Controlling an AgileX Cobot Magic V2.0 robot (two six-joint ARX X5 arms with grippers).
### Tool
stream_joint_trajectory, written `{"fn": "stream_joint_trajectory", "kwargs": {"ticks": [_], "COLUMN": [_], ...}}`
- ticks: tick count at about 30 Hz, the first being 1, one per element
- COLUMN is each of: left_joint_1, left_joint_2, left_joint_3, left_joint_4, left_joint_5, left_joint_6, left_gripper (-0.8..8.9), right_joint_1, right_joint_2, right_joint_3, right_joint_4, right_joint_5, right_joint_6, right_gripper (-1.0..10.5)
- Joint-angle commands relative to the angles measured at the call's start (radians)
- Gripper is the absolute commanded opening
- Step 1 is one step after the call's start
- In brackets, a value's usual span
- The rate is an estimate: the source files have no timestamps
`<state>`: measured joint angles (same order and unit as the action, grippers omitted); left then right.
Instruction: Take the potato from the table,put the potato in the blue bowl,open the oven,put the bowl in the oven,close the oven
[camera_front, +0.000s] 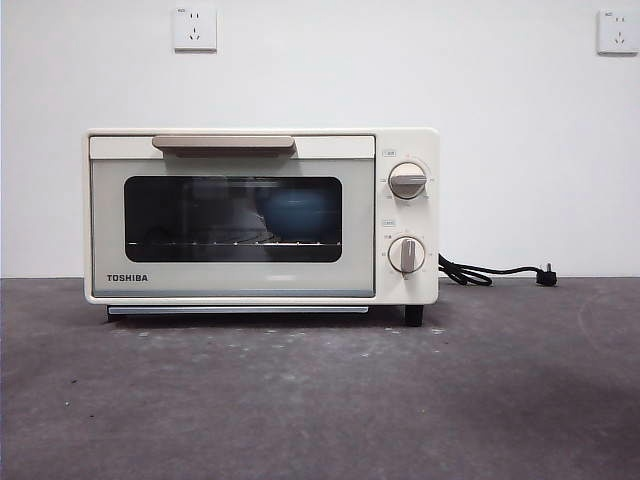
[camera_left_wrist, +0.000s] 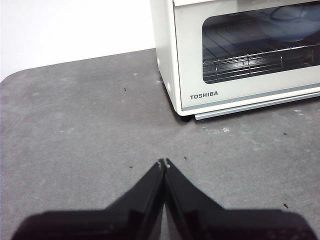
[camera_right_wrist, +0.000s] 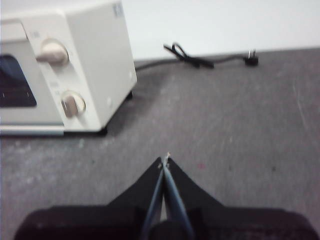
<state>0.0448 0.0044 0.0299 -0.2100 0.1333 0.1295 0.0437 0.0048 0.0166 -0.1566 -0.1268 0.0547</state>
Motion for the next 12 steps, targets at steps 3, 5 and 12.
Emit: {"fn": "stream_joint_trajectory", "kwargs": {"ticks": [3,5,12], "left_joint_1": [0.003,0.003,0.003], "left_joint_2": [-0.003,-0.003,-0.003], "left_joint_3": [-0.011,-0.011,-0.011], "left_joint_4": [0.000,0.000,0.000], "left_joint_5": [0.000,0.000,0.000], "left_joint_6": [-0.008,-0.008,-0.008], "left_gripper": [-0.04,-0.04,-0.04], "right_joint_1": [-0.002,-0.002,-0.002], "right_joint_2": [-0.004,-0.004,-0.004], "right_joint_3": [-0.010,-0.010,-0.010], "right_joint_4": [-0.020,-0.020,-0.016], "right_joint_5": [0.002,0.003,0.006], "right_joint_6": [0.016,0.022,0.060], "right_gripper": [0.0,0.0,0.0]}}
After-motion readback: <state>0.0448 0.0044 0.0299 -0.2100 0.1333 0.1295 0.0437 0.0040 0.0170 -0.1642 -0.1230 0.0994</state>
